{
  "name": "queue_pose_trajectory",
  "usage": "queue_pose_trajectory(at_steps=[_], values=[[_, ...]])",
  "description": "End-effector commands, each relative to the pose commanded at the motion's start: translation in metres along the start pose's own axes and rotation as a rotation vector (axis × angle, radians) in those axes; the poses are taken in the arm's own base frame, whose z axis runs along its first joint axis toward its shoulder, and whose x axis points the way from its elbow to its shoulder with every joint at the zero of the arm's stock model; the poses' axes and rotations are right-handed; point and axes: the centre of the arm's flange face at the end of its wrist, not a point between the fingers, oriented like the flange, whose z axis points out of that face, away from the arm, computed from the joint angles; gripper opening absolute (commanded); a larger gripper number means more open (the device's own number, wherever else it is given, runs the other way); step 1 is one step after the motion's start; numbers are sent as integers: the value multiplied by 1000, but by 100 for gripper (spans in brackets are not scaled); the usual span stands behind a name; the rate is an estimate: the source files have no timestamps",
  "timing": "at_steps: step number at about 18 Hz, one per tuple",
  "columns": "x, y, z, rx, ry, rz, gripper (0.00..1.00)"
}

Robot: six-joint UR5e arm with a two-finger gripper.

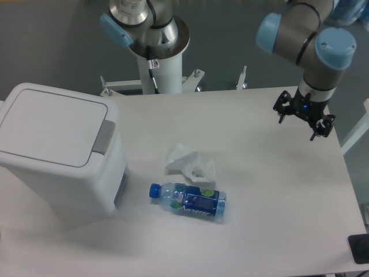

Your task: Open the trash can

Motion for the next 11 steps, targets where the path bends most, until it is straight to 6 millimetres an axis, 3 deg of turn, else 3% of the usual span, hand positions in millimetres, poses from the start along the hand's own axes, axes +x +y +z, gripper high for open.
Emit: queue_pose_trajectory(at_steps=[4,6,10,11], values=[[-2,2,-4,6,-6,5,100],[-2,1,-16,11,-24,7,100],[10,-5,0,20,8,10,100],[16,-4,-5,28,1,2,100]])
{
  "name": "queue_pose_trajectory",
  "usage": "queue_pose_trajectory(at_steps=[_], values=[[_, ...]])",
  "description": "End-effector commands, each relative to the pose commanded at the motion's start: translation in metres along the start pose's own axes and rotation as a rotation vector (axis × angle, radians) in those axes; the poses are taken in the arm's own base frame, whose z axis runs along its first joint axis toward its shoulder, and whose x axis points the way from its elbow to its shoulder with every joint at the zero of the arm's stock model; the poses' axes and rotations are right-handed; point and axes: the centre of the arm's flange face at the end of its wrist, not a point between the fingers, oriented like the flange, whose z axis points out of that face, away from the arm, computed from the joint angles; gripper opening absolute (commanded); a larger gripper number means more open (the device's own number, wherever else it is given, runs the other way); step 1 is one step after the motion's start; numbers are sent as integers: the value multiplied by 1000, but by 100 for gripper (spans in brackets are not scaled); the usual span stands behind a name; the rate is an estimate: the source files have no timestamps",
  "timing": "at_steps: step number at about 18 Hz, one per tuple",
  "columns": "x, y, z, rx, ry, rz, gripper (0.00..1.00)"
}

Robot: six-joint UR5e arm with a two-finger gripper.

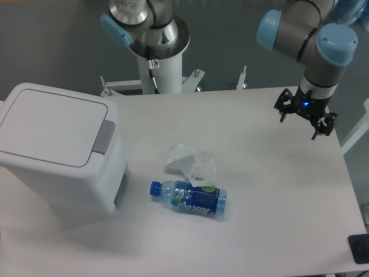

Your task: Open the trash can

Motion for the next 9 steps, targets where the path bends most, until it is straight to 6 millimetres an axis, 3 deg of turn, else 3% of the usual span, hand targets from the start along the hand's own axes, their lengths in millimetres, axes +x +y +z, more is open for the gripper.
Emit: queue_pose_trajectory(at_steps=[2,5,7,9], values=[[11,-2,-20,10,-27,2,100],[32,-29,-53,177,-55,-113,100],[37,-41,-72,199,-76,-138,100],[48,-66,-81,202,-67,-101,100]])
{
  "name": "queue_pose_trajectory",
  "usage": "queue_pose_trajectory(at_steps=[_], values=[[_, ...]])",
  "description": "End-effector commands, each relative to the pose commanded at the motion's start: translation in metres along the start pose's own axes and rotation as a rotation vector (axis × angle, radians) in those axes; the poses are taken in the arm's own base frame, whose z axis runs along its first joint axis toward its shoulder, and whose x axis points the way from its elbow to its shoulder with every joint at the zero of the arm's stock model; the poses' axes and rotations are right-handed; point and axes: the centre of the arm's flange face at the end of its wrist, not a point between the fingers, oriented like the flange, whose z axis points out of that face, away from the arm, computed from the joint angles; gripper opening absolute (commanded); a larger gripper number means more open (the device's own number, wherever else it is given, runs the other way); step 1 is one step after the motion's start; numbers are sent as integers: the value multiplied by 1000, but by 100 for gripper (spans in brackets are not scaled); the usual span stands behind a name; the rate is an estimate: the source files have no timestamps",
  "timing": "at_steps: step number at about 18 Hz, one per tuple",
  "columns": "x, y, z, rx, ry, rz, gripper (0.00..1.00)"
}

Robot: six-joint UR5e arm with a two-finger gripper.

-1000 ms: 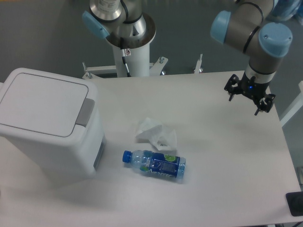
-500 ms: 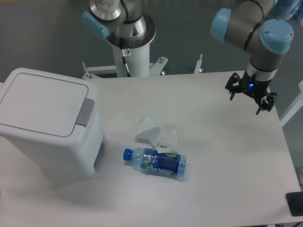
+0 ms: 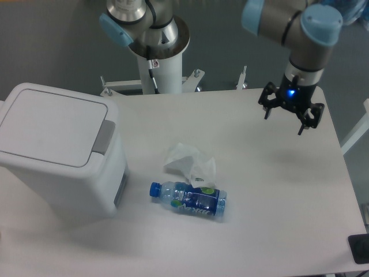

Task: Open the trash can
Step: 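Move the gripper across the table toward the white trash can lid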

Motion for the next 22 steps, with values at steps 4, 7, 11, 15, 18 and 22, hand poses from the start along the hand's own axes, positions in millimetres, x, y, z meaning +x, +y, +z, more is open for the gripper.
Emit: queue_pose_trajectory(at_steps=[4,7,11,15,18,22], values=[[27,-33,-22,13,57,-12,100],[46,-95,-39,22,92,-64,100],[53,-161,-61,-11,196,-149,100],[67,-179,-61,-1,251,-232,100],[92,-203,-62,-3,264,-310,100],[104,-229,-70,58,273,-400,100]])
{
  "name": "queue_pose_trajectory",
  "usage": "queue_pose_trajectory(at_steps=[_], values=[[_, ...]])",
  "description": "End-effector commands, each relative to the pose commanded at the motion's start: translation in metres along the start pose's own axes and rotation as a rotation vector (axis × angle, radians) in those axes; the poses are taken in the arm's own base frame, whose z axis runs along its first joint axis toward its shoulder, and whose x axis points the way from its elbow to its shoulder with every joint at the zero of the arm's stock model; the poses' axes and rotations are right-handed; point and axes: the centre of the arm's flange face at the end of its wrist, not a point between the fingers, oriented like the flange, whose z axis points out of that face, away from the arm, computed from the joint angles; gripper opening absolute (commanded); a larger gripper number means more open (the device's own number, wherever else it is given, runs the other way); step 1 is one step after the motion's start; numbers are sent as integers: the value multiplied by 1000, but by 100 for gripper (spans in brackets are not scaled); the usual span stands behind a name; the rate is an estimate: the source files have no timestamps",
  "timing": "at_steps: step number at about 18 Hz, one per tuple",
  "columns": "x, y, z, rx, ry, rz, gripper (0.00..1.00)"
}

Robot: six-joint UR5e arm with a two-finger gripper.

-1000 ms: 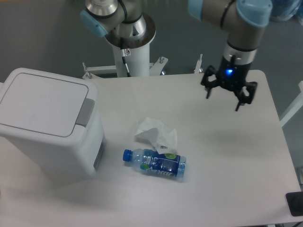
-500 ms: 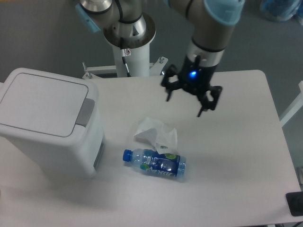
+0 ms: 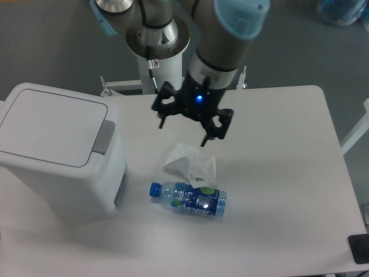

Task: Open the trash can
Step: 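Move the gripper across the table toward the white trash can lid, then press the gripper on the lid's front edge to pop it open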

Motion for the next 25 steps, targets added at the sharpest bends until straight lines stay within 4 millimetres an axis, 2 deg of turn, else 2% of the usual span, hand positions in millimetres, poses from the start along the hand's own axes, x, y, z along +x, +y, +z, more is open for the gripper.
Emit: queue_pose_trajectory(at_steps=[4,11,17,25], values=[[23,-10,12,9,21,-40,100],[41,-13,33,-23,41,-29,100],[43,-10,52,-51,53,-22,100],[47,-5,60,-67,61,-18,100]])
